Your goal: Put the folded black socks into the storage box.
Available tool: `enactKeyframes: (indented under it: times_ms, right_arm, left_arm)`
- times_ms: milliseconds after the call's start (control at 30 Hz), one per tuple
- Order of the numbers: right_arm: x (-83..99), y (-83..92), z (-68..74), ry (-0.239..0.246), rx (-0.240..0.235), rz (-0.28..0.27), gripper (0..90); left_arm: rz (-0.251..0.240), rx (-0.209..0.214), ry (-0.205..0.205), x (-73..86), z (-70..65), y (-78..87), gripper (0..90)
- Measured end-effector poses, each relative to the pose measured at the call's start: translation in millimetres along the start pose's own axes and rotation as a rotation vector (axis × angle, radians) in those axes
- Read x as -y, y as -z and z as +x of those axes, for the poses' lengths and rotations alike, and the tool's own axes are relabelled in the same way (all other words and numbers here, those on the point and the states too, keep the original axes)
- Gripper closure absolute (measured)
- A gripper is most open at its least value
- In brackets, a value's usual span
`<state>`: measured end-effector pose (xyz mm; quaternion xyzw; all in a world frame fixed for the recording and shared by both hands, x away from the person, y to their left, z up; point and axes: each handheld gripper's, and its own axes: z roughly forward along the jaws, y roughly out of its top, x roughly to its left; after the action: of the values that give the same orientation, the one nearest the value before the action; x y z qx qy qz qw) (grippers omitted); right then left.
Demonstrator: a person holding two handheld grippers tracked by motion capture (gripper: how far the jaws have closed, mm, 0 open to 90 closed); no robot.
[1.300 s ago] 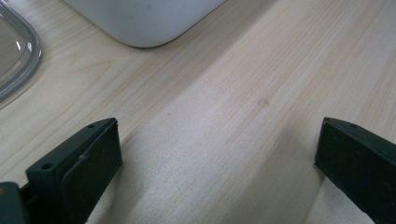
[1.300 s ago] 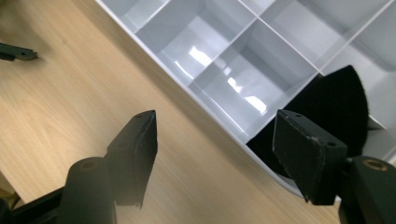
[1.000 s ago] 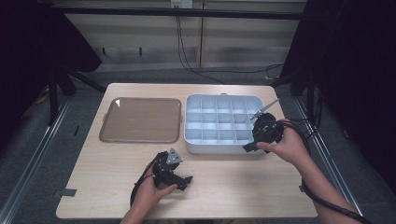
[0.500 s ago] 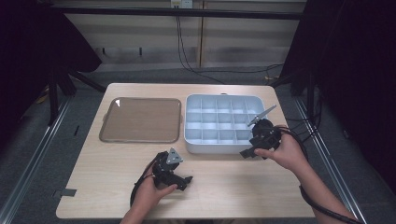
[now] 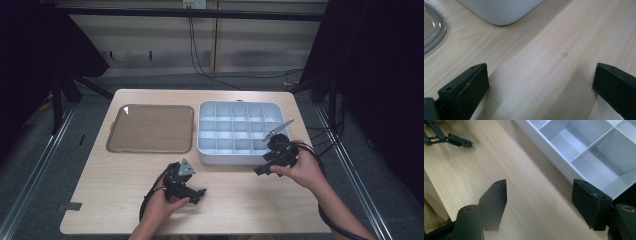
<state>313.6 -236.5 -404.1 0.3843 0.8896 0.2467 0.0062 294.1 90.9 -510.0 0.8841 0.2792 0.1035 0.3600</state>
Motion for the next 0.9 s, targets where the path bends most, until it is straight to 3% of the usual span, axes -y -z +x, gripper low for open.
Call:
enactKeyframes:
  times_ms: [900]
  right_arm:
    - [15.0, -34.8, 20.9, 0.034, -0.067, -0.03, 26.0]
  left_arm:
    - [0.0, 0.002, -0.001, 0.1, 0.0, 0.1, 0.0]
